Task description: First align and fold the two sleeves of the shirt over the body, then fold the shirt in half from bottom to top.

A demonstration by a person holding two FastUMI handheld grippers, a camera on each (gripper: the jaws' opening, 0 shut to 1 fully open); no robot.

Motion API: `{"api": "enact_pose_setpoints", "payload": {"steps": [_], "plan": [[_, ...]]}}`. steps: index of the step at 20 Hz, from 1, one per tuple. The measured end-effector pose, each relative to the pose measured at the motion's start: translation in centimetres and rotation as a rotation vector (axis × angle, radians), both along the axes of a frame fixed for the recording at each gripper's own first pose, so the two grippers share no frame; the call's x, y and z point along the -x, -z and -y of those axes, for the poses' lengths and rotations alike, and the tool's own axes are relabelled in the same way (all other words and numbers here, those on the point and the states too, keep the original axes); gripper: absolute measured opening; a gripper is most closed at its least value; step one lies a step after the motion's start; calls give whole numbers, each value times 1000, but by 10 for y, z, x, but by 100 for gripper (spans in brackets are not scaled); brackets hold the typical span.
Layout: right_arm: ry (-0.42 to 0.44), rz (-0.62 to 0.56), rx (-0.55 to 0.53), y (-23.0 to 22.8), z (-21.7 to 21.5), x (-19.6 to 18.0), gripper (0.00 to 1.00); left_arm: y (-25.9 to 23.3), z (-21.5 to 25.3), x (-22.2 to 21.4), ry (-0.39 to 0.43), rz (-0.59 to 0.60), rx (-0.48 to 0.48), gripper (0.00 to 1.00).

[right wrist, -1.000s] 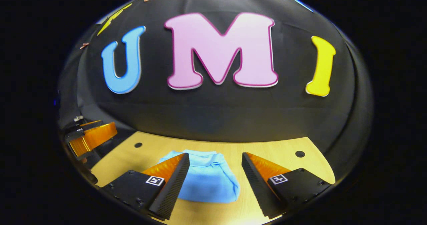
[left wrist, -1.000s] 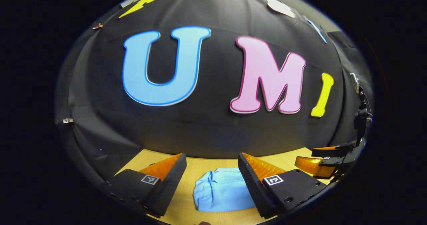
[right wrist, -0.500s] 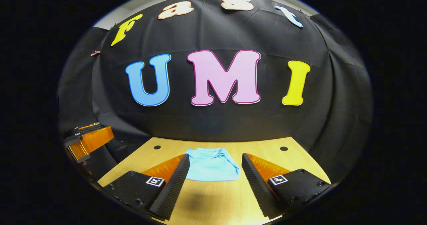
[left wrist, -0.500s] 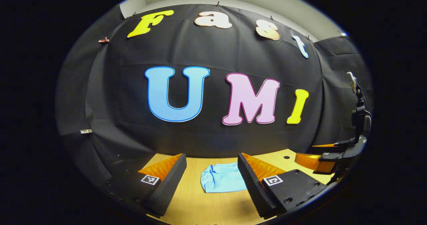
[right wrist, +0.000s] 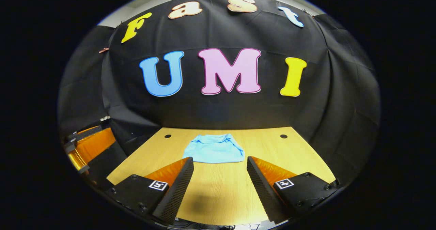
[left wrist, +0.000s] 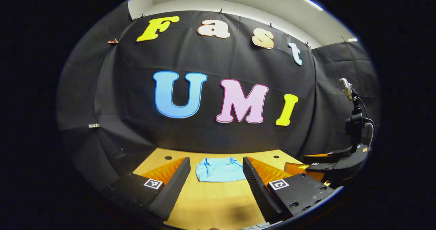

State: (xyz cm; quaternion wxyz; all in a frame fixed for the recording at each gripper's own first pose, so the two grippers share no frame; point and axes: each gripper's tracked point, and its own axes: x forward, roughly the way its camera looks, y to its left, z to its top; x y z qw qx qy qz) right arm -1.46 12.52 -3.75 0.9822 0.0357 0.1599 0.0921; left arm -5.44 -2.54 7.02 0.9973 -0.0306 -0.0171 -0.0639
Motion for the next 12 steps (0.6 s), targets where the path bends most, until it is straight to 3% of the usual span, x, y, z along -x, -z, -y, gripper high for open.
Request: {"api": "enact_pose_setpoints", "payload": {"steps": [7, 12], "plan": [[-24, 38, 29, -2, -5, 42, 98, 3, -10, 35, -39, 37, -20, 97], [-15, 34, 0, -3, -5, 46, 98, 10, -19, 35, -58, 22, -6, 97]]}}
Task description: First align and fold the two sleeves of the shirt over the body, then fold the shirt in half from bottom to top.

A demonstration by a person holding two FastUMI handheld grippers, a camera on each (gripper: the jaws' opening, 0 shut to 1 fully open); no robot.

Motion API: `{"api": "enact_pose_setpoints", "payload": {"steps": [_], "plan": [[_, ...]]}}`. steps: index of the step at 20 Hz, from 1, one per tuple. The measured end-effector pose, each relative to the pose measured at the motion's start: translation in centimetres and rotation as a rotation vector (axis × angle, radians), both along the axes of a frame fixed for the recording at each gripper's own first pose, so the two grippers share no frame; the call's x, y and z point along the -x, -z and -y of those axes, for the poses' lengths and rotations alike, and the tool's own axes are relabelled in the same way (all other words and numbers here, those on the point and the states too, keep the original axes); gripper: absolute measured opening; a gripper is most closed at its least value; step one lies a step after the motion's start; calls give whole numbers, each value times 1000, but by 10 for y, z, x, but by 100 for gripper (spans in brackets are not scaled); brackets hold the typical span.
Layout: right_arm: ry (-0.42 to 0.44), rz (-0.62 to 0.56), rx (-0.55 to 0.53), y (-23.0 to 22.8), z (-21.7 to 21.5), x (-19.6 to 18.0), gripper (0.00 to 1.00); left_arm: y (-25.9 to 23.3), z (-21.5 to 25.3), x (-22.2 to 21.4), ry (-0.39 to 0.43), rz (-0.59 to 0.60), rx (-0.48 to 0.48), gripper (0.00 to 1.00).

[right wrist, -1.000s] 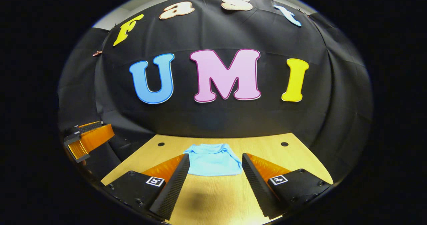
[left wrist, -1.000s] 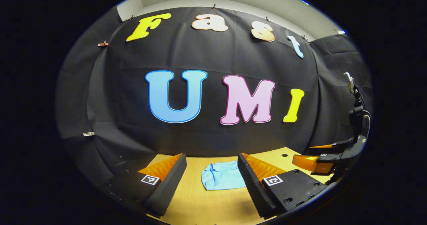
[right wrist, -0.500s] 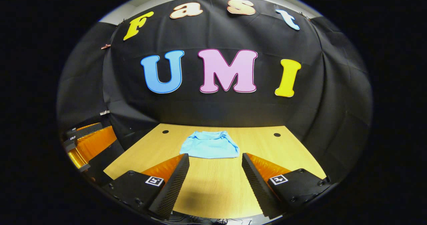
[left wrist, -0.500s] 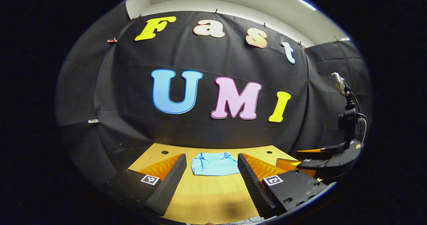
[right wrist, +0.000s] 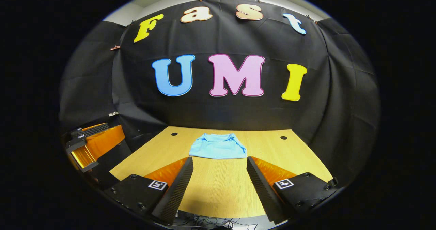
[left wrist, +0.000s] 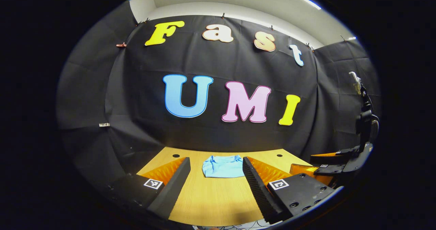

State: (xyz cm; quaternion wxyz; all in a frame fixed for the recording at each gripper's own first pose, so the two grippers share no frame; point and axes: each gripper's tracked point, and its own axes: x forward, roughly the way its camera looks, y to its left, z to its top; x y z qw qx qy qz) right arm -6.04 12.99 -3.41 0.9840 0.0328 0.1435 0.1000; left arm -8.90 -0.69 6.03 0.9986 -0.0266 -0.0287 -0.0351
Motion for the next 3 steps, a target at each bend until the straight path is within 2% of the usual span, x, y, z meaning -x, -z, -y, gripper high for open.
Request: {"api": "enact_pose_setpoints", "payload": {"steps": [3], "plan": [[8, 1, -6, -1, 3, -3, 98, -1, 0, 0, -1, 6, -15, 98]]}}
